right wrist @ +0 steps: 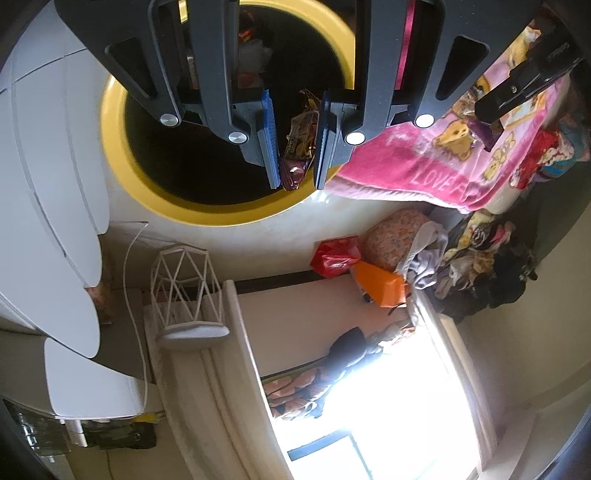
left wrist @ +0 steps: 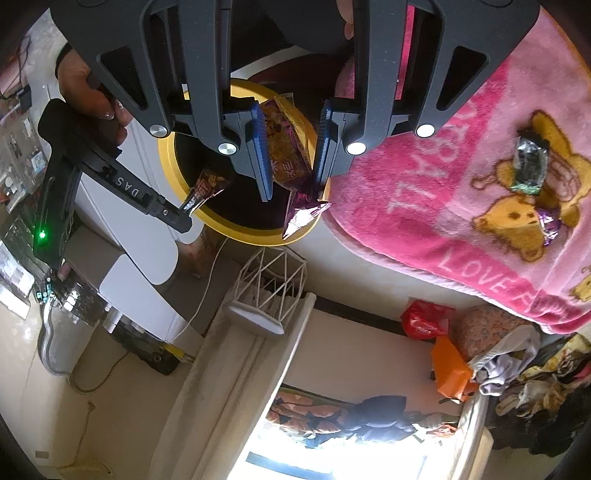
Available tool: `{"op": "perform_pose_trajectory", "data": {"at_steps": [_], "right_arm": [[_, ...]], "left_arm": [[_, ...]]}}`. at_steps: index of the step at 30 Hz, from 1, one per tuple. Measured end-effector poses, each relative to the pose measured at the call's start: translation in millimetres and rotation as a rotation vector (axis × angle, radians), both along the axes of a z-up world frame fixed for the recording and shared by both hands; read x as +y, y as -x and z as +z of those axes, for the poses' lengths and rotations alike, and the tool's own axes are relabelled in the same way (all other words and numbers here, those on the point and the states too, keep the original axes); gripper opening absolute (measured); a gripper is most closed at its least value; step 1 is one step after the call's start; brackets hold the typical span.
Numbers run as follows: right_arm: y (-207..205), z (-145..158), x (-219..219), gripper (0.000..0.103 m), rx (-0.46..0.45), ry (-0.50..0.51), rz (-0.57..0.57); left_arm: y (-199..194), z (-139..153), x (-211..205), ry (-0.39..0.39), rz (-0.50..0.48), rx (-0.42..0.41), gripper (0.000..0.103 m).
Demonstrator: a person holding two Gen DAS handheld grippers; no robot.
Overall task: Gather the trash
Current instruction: 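Lift both held wrappers and carry them over the yellow bin, then open the right tool then the left tool to drop wrappers into the bin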
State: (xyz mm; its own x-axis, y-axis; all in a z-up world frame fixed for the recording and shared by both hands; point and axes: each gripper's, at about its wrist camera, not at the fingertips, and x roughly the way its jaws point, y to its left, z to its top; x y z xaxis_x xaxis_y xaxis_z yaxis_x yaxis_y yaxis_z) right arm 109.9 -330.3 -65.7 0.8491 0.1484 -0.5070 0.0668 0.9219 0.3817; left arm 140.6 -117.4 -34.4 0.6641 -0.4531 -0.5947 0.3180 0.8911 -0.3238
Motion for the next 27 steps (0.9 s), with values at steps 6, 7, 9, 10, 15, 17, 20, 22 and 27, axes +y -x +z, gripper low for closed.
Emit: {"op": "perform_pose_trajectory", "data": {"at_steps": [6, 7, 9, 10, 15, 17, 20, 22, 27], "right_arm": [[-2.0, -5.1, -13.6, 0.018, 0.005, -0.013, -0.035], [-2.5, -6.6, -16.5, 0.018, 0.006, -0.015, -0.041], [-3.4, -9.0, -20.8, 0.018, 0.009, -0.021, -0.052], [-3.8, -10.2, -22.2, 0.018, 0.009, -0.024, -0.055], [-3.9, -16.2, -31.5, 0.018, 0.018, -0.036, -0.077], [-4.3, -18.8, -35.5, 0.018, 0.023, -0.038, -0.085], [-6.5, -23.7, -41.3, 0.018, 0.035, -0.042, -0.1], [-8.2, -25.8, -44.1, 0.018, 0.042, -0.044, -0.109], [-12.0, -30.5, -48.7, 0.02, 0.057, -0.046, -0.118]], "left_arm": [[-5.0, -6.6, -12.1, -0.006, -0.019, 0.007, 0.017], [-6.1, -7.4, -13.7, -0.007, -0.022, 0.009, 0.017], [-8.4, -9.5, -17.2, -0.008, -0.027, 0.012, 0.017], [-9.9, -10.7, -19.8, -0.01, -0.03, 0.014, 0.017], [-18.3, -17.0, -32.6, -0.014, -0.045, 0.027, 0.017], [-22.5, -20.4, -38.1, -0.017, -0.052, 0.034, 0.017], [-28.7, -25.0, -44.1, -0.022, -0.06, 0.042, 0.017], [-33.4, -28.2, -48.8, -0.025, -0.068, 0.049, 0.017], [-45.3, -34.7, -58.6, -0.026, -0.084, 0.058, 0.017]]}}
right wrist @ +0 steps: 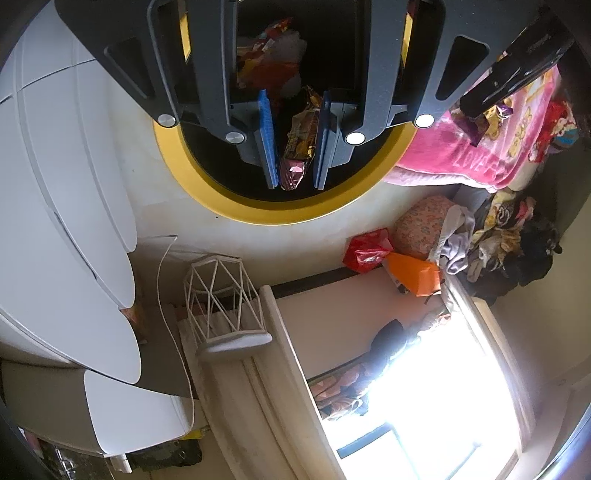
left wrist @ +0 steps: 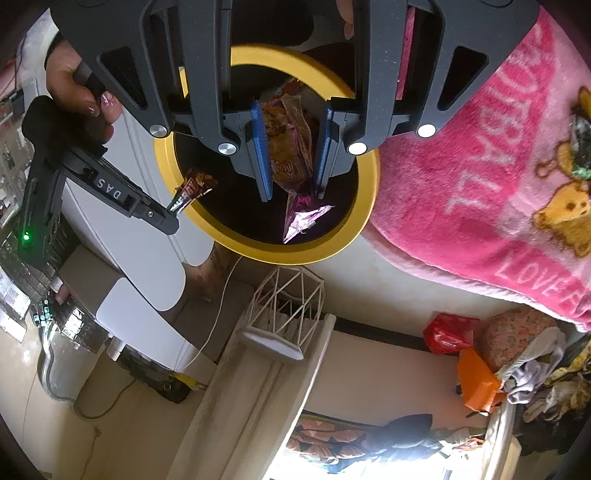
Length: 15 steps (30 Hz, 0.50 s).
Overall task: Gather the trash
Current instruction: 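Open the right tool then the left tool to drop wrappers into the bin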
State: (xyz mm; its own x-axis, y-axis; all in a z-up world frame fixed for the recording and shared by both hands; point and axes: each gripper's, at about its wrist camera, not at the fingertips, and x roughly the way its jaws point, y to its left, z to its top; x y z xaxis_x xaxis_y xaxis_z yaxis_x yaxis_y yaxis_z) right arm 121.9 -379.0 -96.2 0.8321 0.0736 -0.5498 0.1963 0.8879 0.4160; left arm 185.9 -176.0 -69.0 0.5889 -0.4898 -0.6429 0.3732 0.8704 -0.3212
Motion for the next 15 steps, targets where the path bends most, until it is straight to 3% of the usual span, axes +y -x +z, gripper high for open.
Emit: {"op": "perform_pose_trajectory", "data": {"at_steps": [9, 15], "right_arm": [[-6.2, -6.4, -1.6, 0.021, 0.021, -0.016, 0.002], [-7.3, -9.8, -7.2, 0.037, 0.035, -0.045, -0.003]], "left_arm": [[-13.7, -10.7, -17.6, -0.02, -0.031, 0.019, 0.017], [-20.0, -15.8, -27.4, -0.023, -0.051, 0.033, 0.021]]}}
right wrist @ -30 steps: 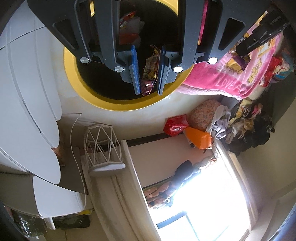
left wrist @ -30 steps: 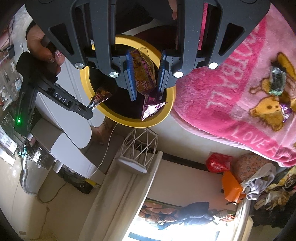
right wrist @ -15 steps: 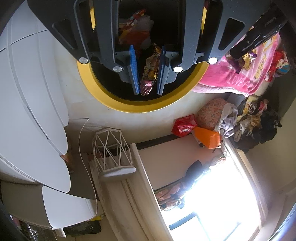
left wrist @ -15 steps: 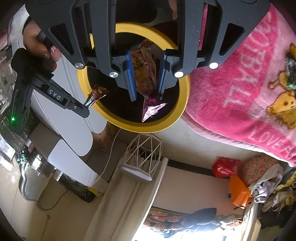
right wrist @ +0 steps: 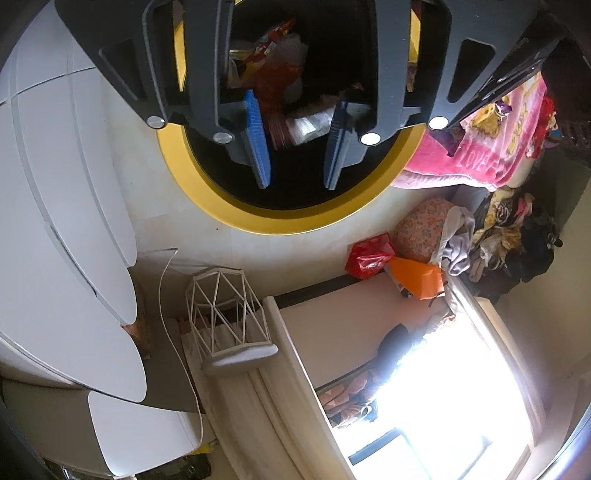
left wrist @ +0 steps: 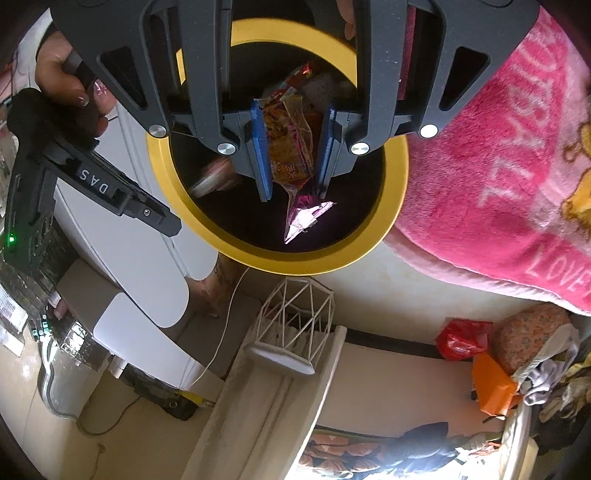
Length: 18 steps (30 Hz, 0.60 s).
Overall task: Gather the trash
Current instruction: 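Open the right tool then the left tool to drop wrappers into the bin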
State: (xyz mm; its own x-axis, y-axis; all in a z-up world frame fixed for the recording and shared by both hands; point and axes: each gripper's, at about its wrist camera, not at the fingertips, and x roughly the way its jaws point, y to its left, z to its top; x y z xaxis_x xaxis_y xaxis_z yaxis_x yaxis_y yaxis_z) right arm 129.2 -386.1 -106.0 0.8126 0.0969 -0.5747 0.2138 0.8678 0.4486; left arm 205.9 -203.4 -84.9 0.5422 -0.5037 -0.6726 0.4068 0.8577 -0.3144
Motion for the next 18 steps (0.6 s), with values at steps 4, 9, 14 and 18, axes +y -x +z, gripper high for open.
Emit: {"op": "perform_pose_trajectory", "data": {"at_steps": [4, 9, 14, 18], "right_arm": [[0.6, -0.2, -2.5, 0.047, -0.002, -0.013, -0.013], [2.2, 1.4, -5.4, 0.055, -0.009, -0.022, -0.034], [5.4, 3.2, -7.1, 0.063, -0.017, -0.023, -0.048], [7.7, 3.7, -5.7, 0.069, -0.021, -0.015, -0.053]], "left_arm": [[-0.7, -0.4, -1.8, 0.008, -0.003, -0.002, 0.037], [0.2, 1.7, -1.6, 0.014, 0.002, -0.011, 0.064], [2.8, 6.4, 7.0, 0.051, 0.028, -0.018, 0.086], [7.1, 12.2, 14.1, 0.056, 0.056, -0.039, 0.092]]}}
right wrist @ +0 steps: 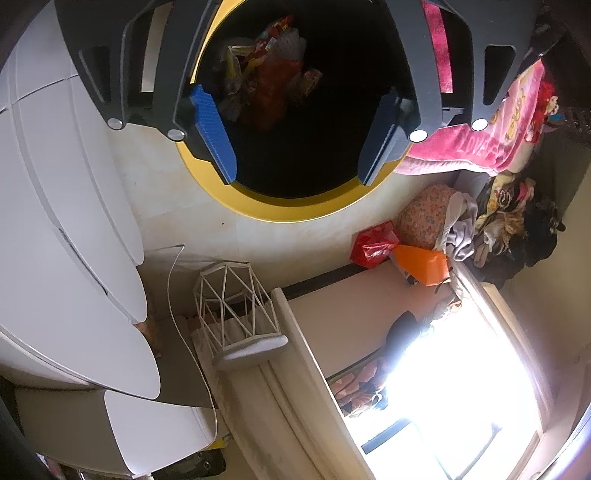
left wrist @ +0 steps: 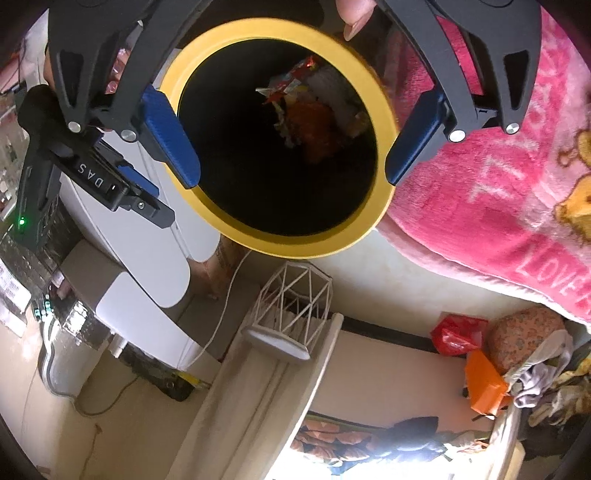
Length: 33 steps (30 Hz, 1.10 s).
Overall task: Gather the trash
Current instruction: 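Open the right tool then the left tool to drop wrappers into the bin, then move both open tools back over the last items on the blanket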
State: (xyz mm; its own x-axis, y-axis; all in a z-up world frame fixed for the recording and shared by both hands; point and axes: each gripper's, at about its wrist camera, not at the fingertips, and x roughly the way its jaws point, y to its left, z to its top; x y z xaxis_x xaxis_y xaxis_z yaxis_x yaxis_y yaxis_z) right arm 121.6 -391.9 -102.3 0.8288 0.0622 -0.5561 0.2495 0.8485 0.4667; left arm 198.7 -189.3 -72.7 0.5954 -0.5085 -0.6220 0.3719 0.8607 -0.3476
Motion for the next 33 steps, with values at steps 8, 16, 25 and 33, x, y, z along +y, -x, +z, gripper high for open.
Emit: {"op": "perform_pose_trajectory", "data": {"at_steps": [8, 16, 25, 33], "right_arm": [[1.5, 9.5, 9.8, 0.071, -0.026, 0.04, 0.025], [5.4, 26.0, 45.3, 0.074, -0.094, 0.1, 0.116], [8.8, 38.9, 93.5, 0.079, -0.141, 0.176, 0.23], [8.1, 39.2, 148.9, 0.081, -0.135, 0.231, 0.346]], "left_arm": [[9.4, 11.3, 25.6, -0.013, 0.061, -0.046, 0.092], [14.0, 20.3, 64.9, -0.049, 0.156, -0.095, 0.092], [16.6, 26.3, 118.6, -0.047, 0.264, -0.112, 0.092], [19.3, 32.6, 175.0, -0.038, 0.362, -0.121, 0.092]]}}
